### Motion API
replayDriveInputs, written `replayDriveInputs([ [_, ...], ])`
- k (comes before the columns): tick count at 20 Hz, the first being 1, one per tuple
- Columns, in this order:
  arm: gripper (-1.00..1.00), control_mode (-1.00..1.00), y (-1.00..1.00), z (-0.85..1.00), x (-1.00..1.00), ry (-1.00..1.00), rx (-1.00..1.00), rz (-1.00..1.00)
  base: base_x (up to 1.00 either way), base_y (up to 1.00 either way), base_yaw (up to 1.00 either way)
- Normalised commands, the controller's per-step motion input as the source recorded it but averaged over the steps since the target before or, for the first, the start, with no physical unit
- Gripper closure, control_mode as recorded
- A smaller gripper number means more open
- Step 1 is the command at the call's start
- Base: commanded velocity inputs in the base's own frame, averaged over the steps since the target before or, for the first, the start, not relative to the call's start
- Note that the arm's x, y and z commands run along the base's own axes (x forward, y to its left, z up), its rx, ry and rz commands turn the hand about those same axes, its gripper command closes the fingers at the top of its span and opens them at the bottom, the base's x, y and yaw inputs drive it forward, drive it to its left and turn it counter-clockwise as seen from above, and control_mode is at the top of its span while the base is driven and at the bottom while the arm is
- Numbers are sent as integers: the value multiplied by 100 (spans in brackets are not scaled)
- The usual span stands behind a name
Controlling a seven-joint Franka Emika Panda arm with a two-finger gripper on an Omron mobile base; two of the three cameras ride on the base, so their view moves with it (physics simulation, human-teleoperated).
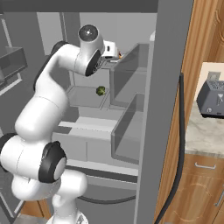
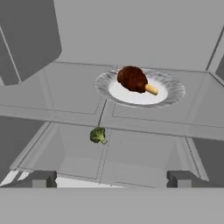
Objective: Transport the steak from the fridge to the microwave and turn on the microwave.
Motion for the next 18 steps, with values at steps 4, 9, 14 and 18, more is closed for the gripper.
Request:
replayDriveInputs([
  [4, -100, -100, -7, 0, 48, -1, 0, 4, 0, 0, 0],
  [9, -100, -100, -10, -4, 50, 0, 0, 5, 0, 0, 0],
  [14, -100, -100, -7, -10, 41, 0, 0, 8, 0, 0, 0],
  [18, -100, -100, -8, -8, 37, 0, 0, 7, 0, 0, 0],
])
